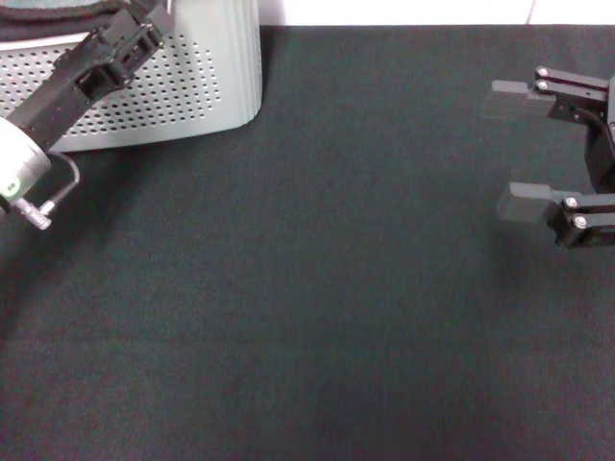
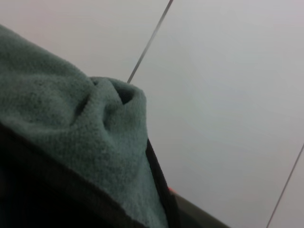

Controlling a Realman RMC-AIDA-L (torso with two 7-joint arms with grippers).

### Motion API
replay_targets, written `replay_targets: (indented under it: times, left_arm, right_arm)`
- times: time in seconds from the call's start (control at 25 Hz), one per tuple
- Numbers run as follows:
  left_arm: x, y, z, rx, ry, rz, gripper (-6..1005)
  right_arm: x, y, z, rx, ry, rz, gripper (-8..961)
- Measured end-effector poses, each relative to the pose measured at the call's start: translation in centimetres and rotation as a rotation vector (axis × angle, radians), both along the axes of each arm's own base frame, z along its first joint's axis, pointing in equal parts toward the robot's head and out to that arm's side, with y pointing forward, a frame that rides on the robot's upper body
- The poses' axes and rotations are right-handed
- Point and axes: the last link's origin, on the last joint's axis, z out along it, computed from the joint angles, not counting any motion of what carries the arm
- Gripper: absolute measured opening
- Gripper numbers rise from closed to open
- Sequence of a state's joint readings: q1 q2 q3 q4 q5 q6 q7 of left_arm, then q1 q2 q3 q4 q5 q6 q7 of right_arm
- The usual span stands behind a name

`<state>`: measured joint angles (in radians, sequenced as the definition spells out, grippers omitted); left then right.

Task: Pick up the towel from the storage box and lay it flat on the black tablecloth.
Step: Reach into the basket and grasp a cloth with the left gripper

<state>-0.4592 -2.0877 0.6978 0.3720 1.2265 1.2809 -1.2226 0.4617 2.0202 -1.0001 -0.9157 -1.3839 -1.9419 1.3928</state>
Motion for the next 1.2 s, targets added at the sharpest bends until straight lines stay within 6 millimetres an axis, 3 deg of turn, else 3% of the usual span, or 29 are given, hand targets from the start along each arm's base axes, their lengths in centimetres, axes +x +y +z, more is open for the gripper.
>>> replay_targets:
  times: [0.68,1.2]
  left_arm:
    - [1.3,1.0,0.8,0.019,0.025,-0.054,735]
    - [1.2,1.0,1.3,0.073,0.086,-0.073,735]
  right_arm:
    - [0.0,-0.1,0.0,0.0,0.004,-0.002,780]
    - [0.0,-0.1,0.1,0.002,0.012,0.002,778]
